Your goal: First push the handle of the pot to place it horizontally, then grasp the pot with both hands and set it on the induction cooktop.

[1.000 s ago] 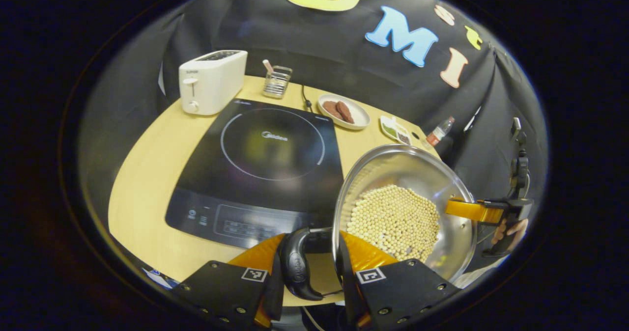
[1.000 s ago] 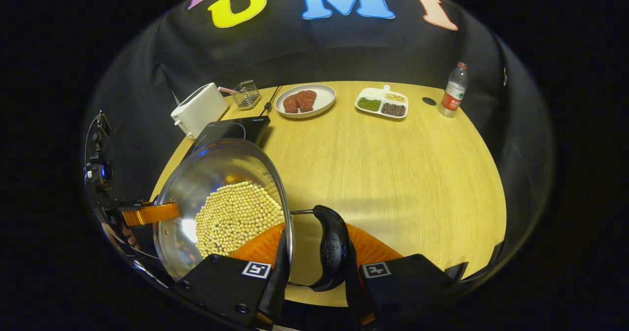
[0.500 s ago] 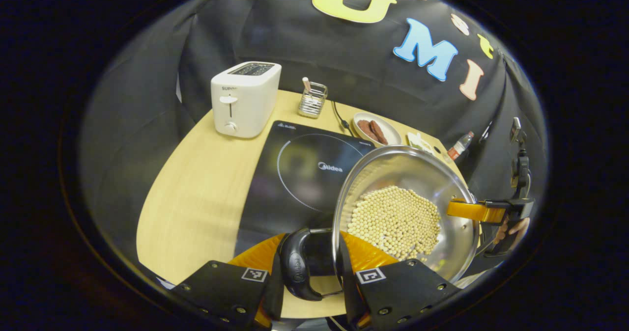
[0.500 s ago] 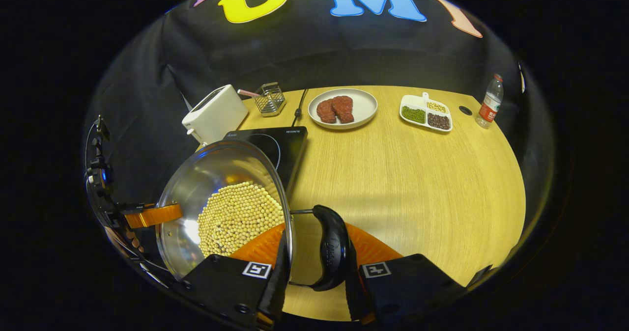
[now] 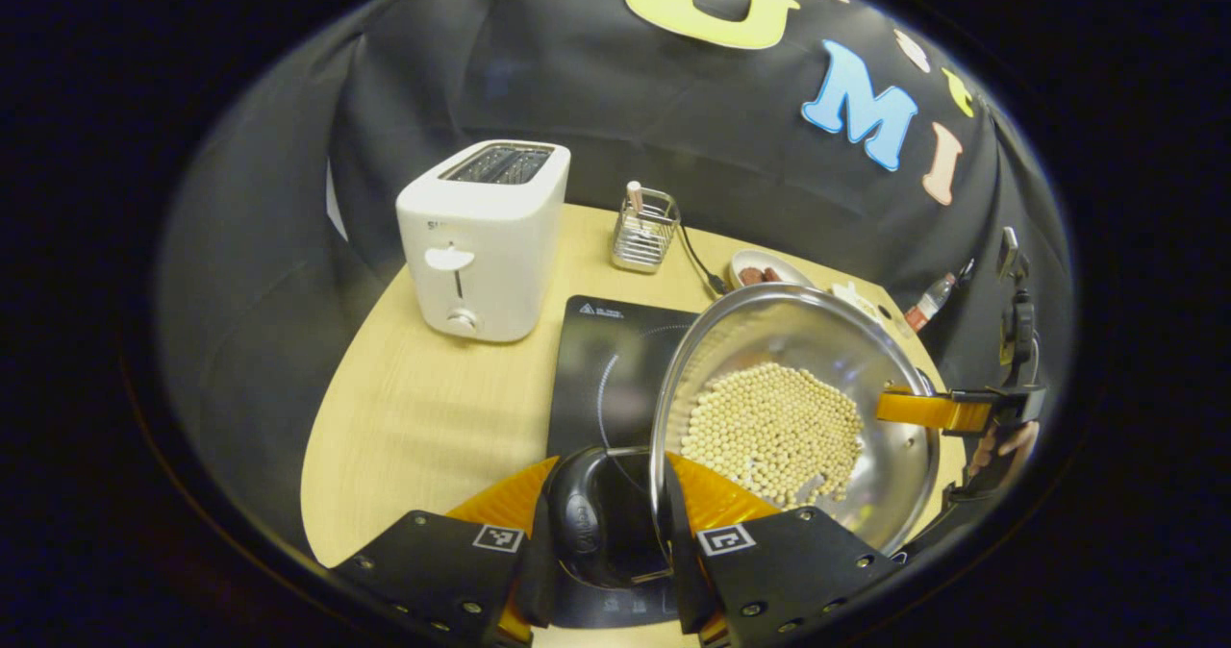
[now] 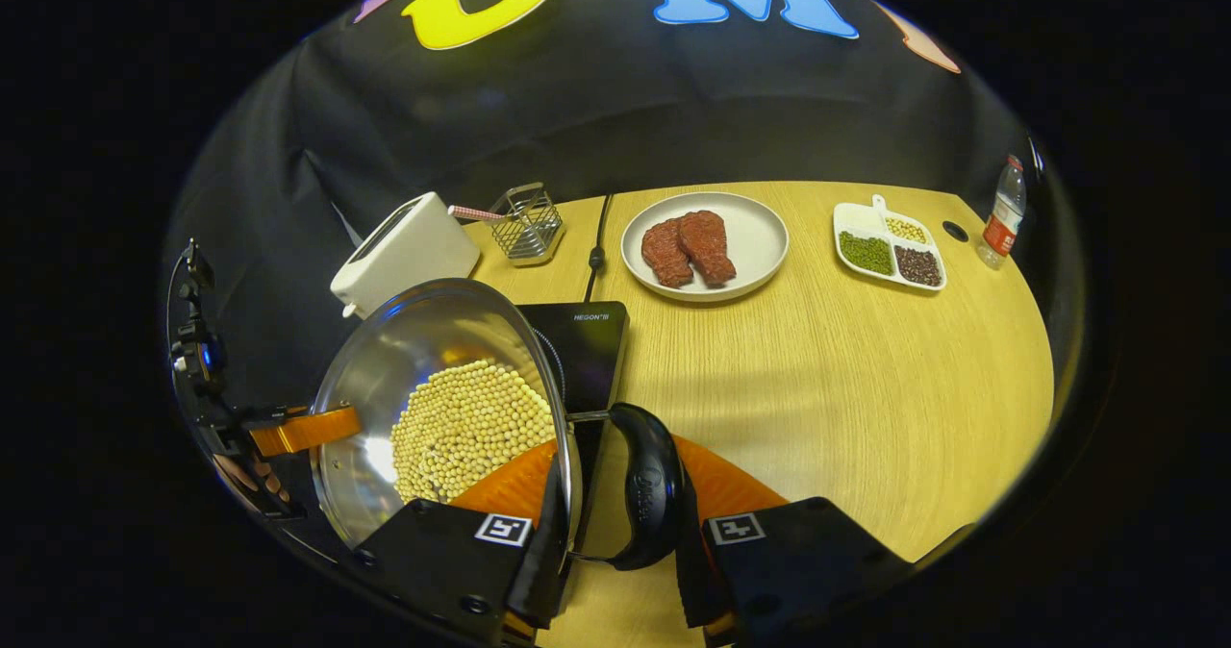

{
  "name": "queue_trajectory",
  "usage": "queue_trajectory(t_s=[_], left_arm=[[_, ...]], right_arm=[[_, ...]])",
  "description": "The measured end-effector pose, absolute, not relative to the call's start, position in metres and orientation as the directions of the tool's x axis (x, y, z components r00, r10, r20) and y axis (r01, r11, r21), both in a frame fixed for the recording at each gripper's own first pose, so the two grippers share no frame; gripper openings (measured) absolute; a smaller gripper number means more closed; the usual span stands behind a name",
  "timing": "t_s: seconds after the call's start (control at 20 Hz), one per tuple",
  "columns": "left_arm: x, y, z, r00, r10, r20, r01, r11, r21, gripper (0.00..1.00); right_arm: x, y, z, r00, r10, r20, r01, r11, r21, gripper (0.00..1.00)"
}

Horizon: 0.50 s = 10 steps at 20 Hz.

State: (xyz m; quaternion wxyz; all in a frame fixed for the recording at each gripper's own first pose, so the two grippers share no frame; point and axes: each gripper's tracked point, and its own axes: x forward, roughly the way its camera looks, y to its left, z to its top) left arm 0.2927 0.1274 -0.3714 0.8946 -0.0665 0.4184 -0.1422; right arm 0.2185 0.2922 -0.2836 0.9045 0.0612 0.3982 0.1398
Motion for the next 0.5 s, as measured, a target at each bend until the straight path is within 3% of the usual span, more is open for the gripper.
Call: queue_trajectory(t_s=[0.05,0.2,0.25,0.3,0.5], left_arm=[[0.301,0.131,-0.375,0.612,-0.311,-0.727,0.211,0.950,-0.229,0.47],[0.320,0.136,-0.384,0.611,-0.317,-0.726,0.223,0.948,-0.226,0.53],[0.328,0.137,-0.385,0.617,-0.320,-0.719,0.235,0.947,-0.220,0.50],[0.335,0.139,-0.384,0.622,-0.321,-0.714,0.246,0.946,-0.211,0.53],[0.353,0.142,-0.386,0.615,-0.329,-0.716,0.260,0.942,-0.210,0.50]], right_arm=[[0.225,0.295,-0.286,0.643,0.301,-0.704,-0.200,0.954,0.225,0.52],[0.235,0.301,-0.291,0.632,0.299,-0.715,-0.166,0.953,0.252,0.52],[0.239,0.306,-0.293,0.634,0.299,-0.713,-0.159,0.953,0.258,0.48],[0.243,0.310,-0.291,0.638,0.299,-0.709,-0.155,0.952,0.262,0.49],[0.254,0.316,-0.291,0.638,0.296,-0.711,-0.146,0.953,0.265,0.52]])
